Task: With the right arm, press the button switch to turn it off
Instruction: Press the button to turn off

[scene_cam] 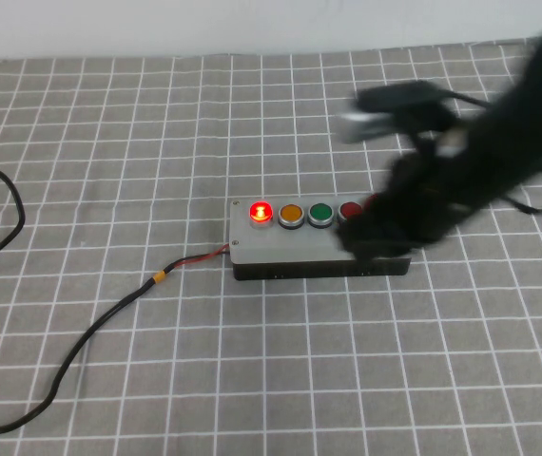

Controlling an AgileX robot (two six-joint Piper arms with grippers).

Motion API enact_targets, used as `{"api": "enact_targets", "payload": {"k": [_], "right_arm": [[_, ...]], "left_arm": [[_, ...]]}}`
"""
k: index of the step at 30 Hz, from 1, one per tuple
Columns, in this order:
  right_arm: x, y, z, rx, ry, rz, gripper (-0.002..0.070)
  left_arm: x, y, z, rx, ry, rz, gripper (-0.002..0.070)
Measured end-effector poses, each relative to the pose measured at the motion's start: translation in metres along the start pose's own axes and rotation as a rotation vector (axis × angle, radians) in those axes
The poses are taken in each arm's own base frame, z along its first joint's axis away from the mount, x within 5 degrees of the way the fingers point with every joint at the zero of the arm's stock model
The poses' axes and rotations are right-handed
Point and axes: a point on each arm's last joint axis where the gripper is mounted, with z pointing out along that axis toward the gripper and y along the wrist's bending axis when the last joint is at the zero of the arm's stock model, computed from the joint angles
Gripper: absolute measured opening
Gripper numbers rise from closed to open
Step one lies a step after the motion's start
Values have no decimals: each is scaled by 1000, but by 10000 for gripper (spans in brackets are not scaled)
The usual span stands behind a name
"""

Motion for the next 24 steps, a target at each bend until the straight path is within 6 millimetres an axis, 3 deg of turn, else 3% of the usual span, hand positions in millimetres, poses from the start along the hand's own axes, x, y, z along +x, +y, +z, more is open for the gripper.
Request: {"api": "enact_targets", "payload": {"k": [5,11,18,24], "right_arm": [[-39,25,31,-19,-15,-83,-17],[-84,30,63,-20,-60,-114,-17],[-109,25,96,19,-35,-150,-17],[-113,19,113,52,2,-166,-17]], "left_arm": [[0,0,0,0,0,0,-4],[0,0,0,0,0,0,-4],[0,0,0,0,0,0,-4],[0,0,0,0,0,0,-4]]}}
